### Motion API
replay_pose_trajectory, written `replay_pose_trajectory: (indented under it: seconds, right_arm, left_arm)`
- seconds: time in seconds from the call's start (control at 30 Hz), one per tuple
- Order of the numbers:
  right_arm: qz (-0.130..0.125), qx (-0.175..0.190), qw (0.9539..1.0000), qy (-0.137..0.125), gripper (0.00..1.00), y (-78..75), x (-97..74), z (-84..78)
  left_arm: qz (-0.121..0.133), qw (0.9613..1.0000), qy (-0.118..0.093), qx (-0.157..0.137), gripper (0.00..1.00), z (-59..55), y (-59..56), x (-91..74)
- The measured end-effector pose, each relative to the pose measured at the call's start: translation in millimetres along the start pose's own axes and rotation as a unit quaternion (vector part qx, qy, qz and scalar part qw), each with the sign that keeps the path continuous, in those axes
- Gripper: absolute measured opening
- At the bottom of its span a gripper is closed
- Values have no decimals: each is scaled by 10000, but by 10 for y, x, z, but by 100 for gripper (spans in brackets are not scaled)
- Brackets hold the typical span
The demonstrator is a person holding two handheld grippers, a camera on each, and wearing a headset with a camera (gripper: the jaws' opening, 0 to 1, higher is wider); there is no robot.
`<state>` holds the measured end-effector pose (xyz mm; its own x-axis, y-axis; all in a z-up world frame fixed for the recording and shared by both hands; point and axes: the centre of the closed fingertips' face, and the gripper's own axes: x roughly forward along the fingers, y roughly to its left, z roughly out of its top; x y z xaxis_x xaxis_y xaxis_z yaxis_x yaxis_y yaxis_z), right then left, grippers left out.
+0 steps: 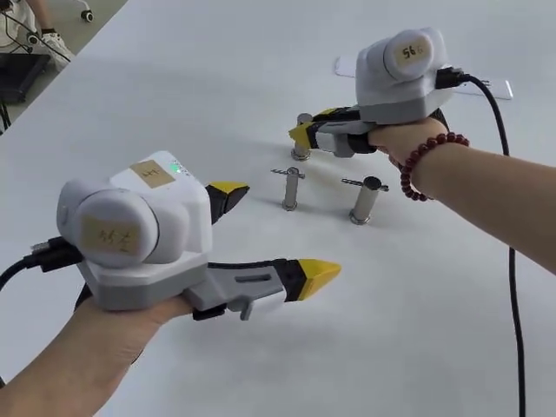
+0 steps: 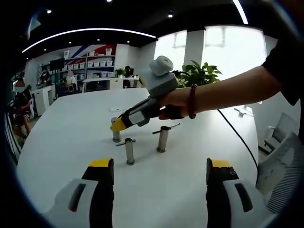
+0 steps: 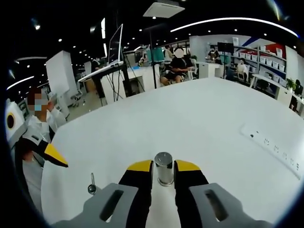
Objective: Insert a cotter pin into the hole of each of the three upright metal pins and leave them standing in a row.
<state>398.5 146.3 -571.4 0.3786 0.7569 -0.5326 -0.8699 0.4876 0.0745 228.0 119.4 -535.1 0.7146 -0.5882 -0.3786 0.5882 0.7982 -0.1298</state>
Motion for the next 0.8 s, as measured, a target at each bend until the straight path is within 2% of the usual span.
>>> replay_pose_trajectory:
  seconds: [0.57, 0.8]
  right_arm:
    - [0, -224, 9997, 79, 8, -8, -14, 7]
    - [-33, -137, 9998, 106, 8, -56, -134, -24]
  left_arm:
    - [-15, 10000, 90, 8, 79, -29, 2, 24]
    - [-15, 10000, 92, 34, 79, -22, 4, 30]
